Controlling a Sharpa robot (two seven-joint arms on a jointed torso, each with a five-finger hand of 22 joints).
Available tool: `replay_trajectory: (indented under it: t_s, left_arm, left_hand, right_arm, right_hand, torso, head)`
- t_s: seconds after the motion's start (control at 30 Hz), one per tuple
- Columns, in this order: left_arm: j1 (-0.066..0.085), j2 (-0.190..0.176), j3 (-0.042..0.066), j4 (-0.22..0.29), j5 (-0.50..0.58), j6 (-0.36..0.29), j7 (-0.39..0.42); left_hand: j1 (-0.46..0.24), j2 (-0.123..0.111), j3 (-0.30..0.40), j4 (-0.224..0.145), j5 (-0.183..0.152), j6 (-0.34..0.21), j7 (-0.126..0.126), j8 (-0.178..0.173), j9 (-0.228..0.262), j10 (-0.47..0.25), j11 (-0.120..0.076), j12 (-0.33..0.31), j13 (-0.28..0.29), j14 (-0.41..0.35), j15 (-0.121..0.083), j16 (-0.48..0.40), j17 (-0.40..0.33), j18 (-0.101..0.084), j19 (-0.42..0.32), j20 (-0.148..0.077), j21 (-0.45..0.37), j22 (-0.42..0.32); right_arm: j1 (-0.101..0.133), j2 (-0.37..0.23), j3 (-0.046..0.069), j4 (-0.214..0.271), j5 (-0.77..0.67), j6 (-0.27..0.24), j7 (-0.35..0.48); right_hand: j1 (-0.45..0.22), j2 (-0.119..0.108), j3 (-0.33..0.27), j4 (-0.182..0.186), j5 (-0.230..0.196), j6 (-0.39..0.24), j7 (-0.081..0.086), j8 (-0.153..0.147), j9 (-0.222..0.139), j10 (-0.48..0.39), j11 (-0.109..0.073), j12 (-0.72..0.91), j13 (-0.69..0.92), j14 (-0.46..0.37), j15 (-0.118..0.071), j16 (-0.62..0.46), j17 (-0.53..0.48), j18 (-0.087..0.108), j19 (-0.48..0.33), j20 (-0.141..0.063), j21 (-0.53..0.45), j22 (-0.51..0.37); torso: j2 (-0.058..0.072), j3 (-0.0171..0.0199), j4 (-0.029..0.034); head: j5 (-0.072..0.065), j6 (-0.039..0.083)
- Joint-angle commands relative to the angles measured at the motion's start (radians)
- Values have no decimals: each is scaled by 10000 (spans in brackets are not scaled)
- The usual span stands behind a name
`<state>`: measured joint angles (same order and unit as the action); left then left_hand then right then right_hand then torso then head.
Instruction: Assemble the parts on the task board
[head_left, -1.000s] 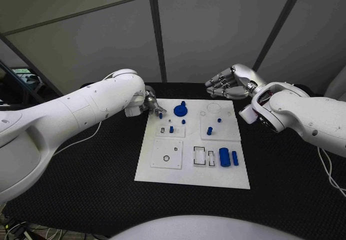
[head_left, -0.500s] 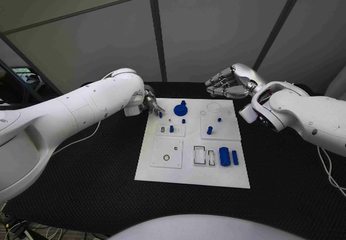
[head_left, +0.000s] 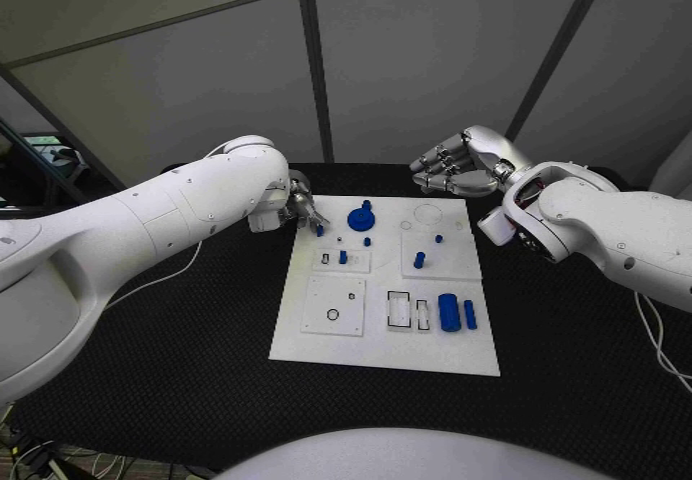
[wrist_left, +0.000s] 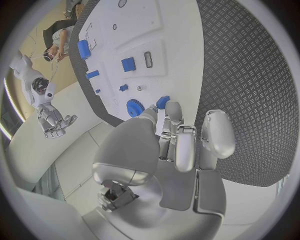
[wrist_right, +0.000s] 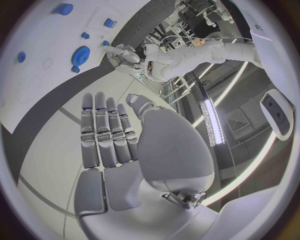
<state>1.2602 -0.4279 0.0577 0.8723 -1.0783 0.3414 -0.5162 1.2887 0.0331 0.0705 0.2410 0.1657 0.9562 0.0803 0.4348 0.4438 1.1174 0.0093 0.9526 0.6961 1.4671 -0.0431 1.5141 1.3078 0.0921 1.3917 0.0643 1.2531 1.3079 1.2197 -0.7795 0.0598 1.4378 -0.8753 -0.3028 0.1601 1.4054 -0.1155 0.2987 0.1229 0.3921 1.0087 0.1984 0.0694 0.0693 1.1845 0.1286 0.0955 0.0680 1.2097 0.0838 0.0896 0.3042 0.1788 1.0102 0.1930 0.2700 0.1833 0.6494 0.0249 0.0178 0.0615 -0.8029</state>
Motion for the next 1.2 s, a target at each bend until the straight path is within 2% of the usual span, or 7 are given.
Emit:
replay_trajectory:
  t_s: [0.03, 0.27, 0.4, 0.7, 0.93, 1.07, 1.2]
  left_arm:
    - [12, 7, 0, 19, -42, 188, 20]
    - [9, -15, 0, 49, 20, 202, 68]
    - [5, -36, 0, 86, 29, 156, 104]
    - [-12, -167, 0, 266, 57, 20, 254]
    - [-15, -363, 1, 499, 380, -102, 250]
    - [-15, -526, 2, 717, 554, -257, 346]
    - [-15, -740, 3, 1037, 739, -380, 596]
  left_hand:
    - [150, 96, 119, -21, -20, 96, -25, 66, -10, 81, -21, 50, 14, 725, -59, 24, 1808, -144, 94, -9, 40, 256]
    - [948, 393, 1051, -523, -28, 1, -51, 66, -77, 79, -64, -103, -159, 738, -118, 54, 1844, -148, 107, -79, 53, 305]
    - [1148, 287, 2060, -862, -45, -75, 18, 95, -97, 88, -21, -237, -308, 739, -87, 61, 1849, -154, 110, -70, 57, 342]
    - [502, -329, 4112, -1208, -29, -273, 51, 388, 138, 17, 9, -404, -614, 712, -55, 28, 1790, -150, 99, -25, 18, 392]
    - [-157, -1047, 5844, -1754, 221, -374, 84, 701, 422, 48, 39, -375, -698, 701, -49, 12, 1758, -152, 118, -13, 25, 464]
    - [-371, -1316, 6187, -1964, 631, -317, 49, 837, 527, 238, -8, -206, -528, 738, -72, 66, 1837, -169, 174, -34, 107, 541]
    - [-556, -1632, 6338, -2171, 1395, -143, -22, 951, 609, 591, -79, 68, -189, 836, -129, 218, 2075, -213, 294, -83, 302, 692]
  right_arm:
    - [15, 7, 5, 9, -9, 54, 50]
    - [15, 7, 5, 10, -9, 58, 52]
    - [15, 11, 5, 6, -9, 59, 55]
    - [15, 27, 5, -13, -9, 69, 65]
    - [15, 31, 5, -23, -9, 73, 72]
    - [15, 31, 5, -27, -9, 73, 73]
    - [15, 27, 5, -33, -9, 72, 73]
  right_hand:
    - [-88, 8, 24, 42, 63, 8, 30, 10, 7, -27, 34, 44, -13, 51, -9, -42, -16, 30, 48, -9, -44, -10]
    - [-89, 22, 38, 42, 71, 7, 30, 11, 7, -30, 34, 44, -13, 52, -10, -44, -18, 31, 54, -9, -54, -17]
    - [-89, 22, 38, 42, 71, 7, 30, 11, 7, -30, 34, 44, -13, 52, -10, -44, -18, 31, 54, -9, -54, -17]
    - [-89, 22, 38, 42, 71, 7, 30, 11, 7, -30, 34, 44, -13, 52, -10, -44, -18, 31, 54, -9, -54, -17]
    - [-89, 22, 38, 42, 71, 7, 30, 11, 7, -30, 34, 44, -13, 52, -10, -44, -18, 31, 54, -9, -54, -17]
    - [-89, 22, 38, 42, 71, 7, 30, 11, 7, -30, 34, 44, -13, 52, -10, -44, -18, 31, 54, -9, -54, -17]
    - [-95, 27, 44, 45, 73, 7, 31, 12, 8, -29, 35, 46, -13, 52, -10, -46, -19, 31, 59, -9, -61, -21]
  torso:
    - [-2, 3, 4]
    - [1, -1, -1]
    - [2, -3, 4]
    - [-2, -4, 11]
    - [0, -1, 7]
    - [-6, 6, 5]
    - [-4, 0, 3]
  head:
    - [-7, -19]
    - [-10, -27]
    - [-12, -34]
    - [1, -47]
    - [35, -39]
    - [55, -43]
    - [55, -32]
